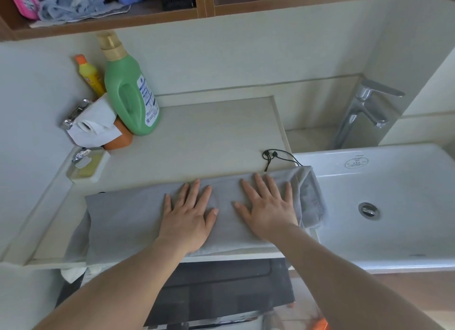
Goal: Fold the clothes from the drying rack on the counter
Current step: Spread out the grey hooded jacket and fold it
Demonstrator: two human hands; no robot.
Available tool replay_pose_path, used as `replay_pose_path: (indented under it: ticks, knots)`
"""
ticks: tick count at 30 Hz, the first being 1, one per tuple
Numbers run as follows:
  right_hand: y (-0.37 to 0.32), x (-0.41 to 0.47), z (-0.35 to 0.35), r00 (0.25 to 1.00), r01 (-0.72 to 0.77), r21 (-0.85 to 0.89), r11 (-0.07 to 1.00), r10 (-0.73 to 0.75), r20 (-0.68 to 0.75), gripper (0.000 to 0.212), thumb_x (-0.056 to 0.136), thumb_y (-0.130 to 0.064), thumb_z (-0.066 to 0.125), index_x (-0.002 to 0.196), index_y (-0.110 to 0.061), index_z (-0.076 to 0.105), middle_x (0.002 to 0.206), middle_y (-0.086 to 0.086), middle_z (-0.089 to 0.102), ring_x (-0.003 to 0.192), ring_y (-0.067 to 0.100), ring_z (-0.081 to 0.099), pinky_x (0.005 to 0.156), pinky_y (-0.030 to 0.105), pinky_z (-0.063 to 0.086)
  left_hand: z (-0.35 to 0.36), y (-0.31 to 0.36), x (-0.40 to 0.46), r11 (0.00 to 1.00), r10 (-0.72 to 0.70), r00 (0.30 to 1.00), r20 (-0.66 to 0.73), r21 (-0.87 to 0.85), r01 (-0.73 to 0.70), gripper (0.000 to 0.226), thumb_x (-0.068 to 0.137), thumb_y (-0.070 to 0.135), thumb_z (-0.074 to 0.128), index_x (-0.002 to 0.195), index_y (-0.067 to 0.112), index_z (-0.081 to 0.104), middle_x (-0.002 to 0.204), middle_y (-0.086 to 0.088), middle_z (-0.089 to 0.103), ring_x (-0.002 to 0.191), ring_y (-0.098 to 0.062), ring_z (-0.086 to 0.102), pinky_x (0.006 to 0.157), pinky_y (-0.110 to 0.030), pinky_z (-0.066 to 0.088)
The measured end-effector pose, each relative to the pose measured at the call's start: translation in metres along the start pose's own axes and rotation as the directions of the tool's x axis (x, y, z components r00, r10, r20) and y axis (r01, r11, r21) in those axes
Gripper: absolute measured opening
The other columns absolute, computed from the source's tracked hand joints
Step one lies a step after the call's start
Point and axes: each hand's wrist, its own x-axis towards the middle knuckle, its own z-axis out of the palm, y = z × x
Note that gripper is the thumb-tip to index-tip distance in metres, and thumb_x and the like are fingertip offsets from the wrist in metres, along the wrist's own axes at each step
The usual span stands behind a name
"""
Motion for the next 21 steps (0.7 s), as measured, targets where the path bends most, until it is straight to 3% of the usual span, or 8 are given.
replay_pose_path:
  ticks: [5,9,11,13,15,17,19,21]
  knots:
    - [0.035,0.000,-0.005,0.985,-0.164,0.015,0.986,0.165,-0.043,0.084,0.087,-0.084,-0.003,0.160,-0.043,0.003,0.171,-0.009,-0.002,0.157,0.019,-0.010,0.119,0.062,-0.011,-0.002,0.000,0.000,0.999,0.006,1.000,0.013,0.034,-0.007,0.069,0.098,0.065,0.003,0.160,0.037,-0.011,0.168,0.007,-0.023,0.157,-0.020,-0.014,0.123,-0.060,-0.003]
    - [0.061,-0.008,-0.010,0.960,-0.278,0.061,0.959,0.280,-0.024,0.082,0.086,-0.085,0.000,0.158,-0.046,0.002,0.170,-0.008,-0.006,0.157,0.023,-0.008,0.121,0.062,-0.001,-0.005,0.002,-0.001,0.996,0.021,1.000,0.023,0.082,-0.023,0.070,0.099,0.064,0.005,0.161,0.035,-0.008,0.170,0.003,-0.019,0.157,-0.024,-0.010,0.122,-0.062,0.001]
    - [0.068,-0.013,-0.011,0.914,-0.401,0.191,0.896,0.404,0.023,0.086,0.083,-0.089,0.011,0.157,-0.046,0.000,0.170,-0.005,-0.001,0.155,0.030,0.009,0.120,0.060,0.016,-0.009,0.005,0.001,0.992,0.013,0.998,0.056,0.122,-0.020,0.070,0.101,0.062,0.008,0.162,0.032,-0.007,0.170,0.000,-0.016,0.157,-0.027,-0.009,0.122,-0.064,-0.001]
    - [0.075,-0.018,-0.012,0.841,-0.530,0.405,0.745,0.525,0.135,0.099,0.081,-0.090,0.031,0.159,-0.034,0.003,0.166,0.005,0.020,0.143,0.036,0.036,0.111,0.054,0.034,-0.018,0.014,0.002,0.984,0.013,0.997,0.081,0.179,-0.027,0.071,0.102,0.056,0.015,0.164,0.024,0.001,0.171,-0.007,-0.011,0.156,-0.032,-0.010,0.121,-0.065,-0.005]
    - [0.081,-0.023,-0.016,0.782,-0.600,0.571,0.560,0.561,0.271,0.102,0.082,-0.083,0.050,0.153,-0.014,0.027,0.143,0.013,0.052,0.119,0.034,0.058,0.099,0.045,0.045,-0.029,0.030,0.003,0.976,0.068,0.996,0.066,0.204,-0.080,0.074,0.100,0.047,0.028,0.162,0.013,0.009,0.170,-0.013,-0.010,0.155,-0.038,-0.015,0.120,-0.066,-0.010]
    - [0.087,-0.031,-0.022,0.770,-0.614,0.635,0.470,0.534,0.349,0.080,0.083,-0.076,0.058,0.123,-0.006,0.059,0.108,0.009,0.068,0.094,0.028,0.064,0.086,0.039,0.052,-0.036,0.051,0.003,0.974,0.178,0.984,0.016,0.141,-0.178,0.074,0.098,0.043,0.034,0.162,0.015,0.009,0.170,-0.009,-0.015,0.154,-0.035,-0.020,0.121,-0.063,-0.010]
    - [0.092,-0.038,-0.025,0.780,-0.599,0.673,0.434,0.508,0.366,0.063,0.086,-0.067,0.063,0.103,-0.007,0.066,0.092,0.007,0.068,0.082,0.025,0.065,0.073,0.035,0.053,-0.035,0.071,0.002,0.966,0.257,0.966,0.004,0.044,-0.257,0.071,0.101,0.049,0.027,0.163,0.027,0.001,0.169,0.000,-0.020,0.155,-0.028,-0.023,0.122,-0.061,-0.009]
    - [0.091,-0.044,-0.030,0.797,-0.559,0.704,0.439,0.517,0.311,0.048,0.088,-0.054,0.068,0.101,-0.008,0.064,0.087,0.005,0.067,0.076,0.021,0.064,0.062,0.031,0.048,-0.028,0.087,0.001,0.952,0.302,0.949,0.093,0.027,-0.306,0.071,0.102,0.058,0.019,0.162,0.032,-0.010,0.167,0.005,-0.026,0.154,-0.027,-0.026,0.121,-0.062,-0.010]
